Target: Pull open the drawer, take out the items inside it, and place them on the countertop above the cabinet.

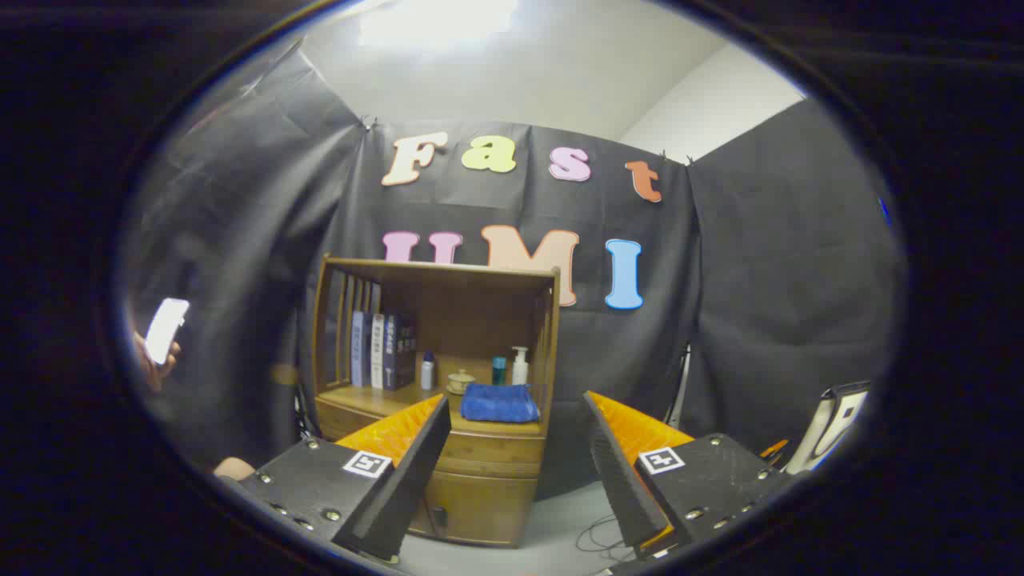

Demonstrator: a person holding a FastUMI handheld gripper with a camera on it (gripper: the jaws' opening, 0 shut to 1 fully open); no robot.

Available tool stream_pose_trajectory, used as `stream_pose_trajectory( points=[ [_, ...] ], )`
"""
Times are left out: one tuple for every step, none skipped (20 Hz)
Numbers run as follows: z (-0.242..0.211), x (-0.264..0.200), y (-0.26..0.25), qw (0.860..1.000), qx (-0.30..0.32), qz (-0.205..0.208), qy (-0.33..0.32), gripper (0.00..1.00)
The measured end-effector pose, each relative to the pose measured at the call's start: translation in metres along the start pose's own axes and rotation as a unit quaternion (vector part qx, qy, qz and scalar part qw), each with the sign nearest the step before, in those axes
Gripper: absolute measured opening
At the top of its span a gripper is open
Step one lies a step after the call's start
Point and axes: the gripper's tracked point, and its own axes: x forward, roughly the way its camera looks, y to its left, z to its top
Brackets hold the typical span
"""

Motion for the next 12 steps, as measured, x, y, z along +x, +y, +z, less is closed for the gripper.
stream_pose_trajectory(
  points=[
    [0.0014,-0.0018,0.0000,1.000,0.007,0.003,-0.002,0.97],
    [0.0000,-0.0030,-0.0021,1.000,0.009,0.004,-0.003,0.97],
    [-0.0005,-0.0043,-0.0030,1.000,0.007,0.006,-0.003,0.97],
    [0.0001,-0.0052,-0.0020,1.000,0.005,0.009,-0.004,0.97],
    [0.0016,-0.0058,-0.0021,1.000,0.005,0.010,-0.006,0.97],
    [0.0021,-0.0067,-0.0036,1.000,0.007,0.011,-0.008,0.97],
    [0.0022,-0.0081,-0.0047,1.000,0.006,0.012,-0.008,0.97],
    [0.0013,-0.0084,-0.0064,1.000,0.004,0.010,-0.010,0.97],
    [0.0010,-0.0088,-0.0082,1.000,0.002,0.008,-0.010,0.97],
    [0.0000,-0.0083,-0.0082,1.000,0.001,0.008,-0.008,0.97],
    [-0.0007,-0.0082,-0.0077,1.000,0.003,0.008,-0.008,0.97],
    [-0.0013,-0.0084,-0.0069,1.000,0.004,0.010,-0.008,0.97]
  ],
)
